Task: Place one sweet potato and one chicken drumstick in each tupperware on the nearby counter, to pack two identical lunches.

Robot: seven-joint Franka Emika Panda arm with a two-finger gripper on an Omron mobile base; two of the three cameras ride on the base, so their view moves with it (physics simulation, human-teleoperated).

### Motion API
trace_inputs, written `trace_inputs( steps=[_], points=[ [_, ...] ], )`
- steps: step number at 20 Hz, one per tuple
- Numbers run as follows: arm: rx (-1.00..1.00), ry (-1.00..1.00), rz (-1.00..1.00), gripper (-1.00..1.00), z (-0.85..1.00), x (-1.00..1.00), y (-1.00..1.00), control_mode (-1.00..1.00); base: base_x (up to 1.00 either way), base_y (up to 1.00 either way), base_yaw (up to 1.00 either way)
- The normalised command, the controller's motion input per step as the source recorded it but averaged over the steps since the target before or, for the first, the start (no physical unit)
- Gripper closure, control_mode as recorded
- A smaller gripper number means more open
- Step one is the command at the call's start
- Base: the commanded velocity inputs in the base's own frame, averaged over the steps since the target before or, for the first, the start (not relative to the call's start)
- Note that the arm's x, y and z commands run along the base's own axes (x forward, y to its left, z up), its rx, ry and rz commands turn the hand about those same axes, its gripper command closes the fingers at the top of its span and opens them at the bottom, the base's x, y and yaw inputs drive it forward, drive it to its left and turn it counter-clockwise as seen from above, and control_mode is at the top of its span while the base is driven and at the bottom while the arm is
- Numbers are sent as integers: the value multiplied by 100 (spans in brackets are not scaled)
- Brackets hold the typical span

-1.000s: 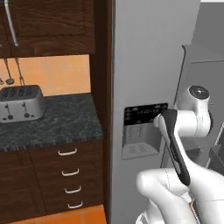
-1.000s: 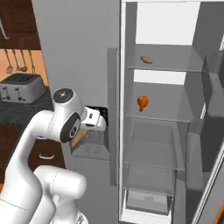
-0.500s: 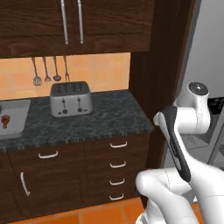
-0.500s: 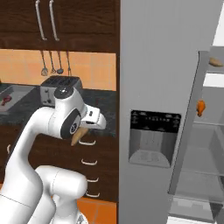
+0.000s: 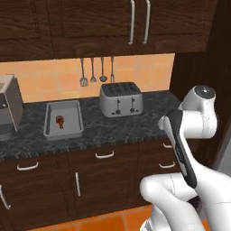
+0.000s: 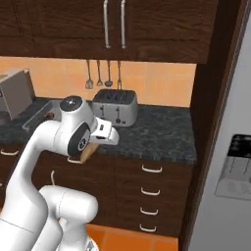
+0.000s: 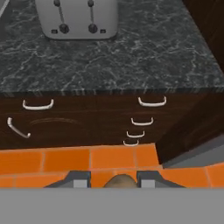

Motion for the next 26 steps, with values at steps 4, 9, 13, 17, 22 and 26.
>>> trace_inputs(
  steps=[4, 9, 13, 17, 22, 26],
  points=[
    [0, 0, 0, 100, 0, 0, 0, 100, 66, 100, -3],
    [0, 0, 0, 100, 0, 0, 0, 100, 65, 100, -3],
    [0, 0, 0, 100, 0, 0, 0, 100, 51, 100, -3],
    [-6, 2, 0, 100, -14, 7, 25, -100, 30, 75, -1],
    [-9, 13, 2, 100, -44, 33, 13, -100, 0, 0, 0],
    [0, 12, 4, 100, -17, 19, -50, -100, 0, 0, 0]
  ],
)
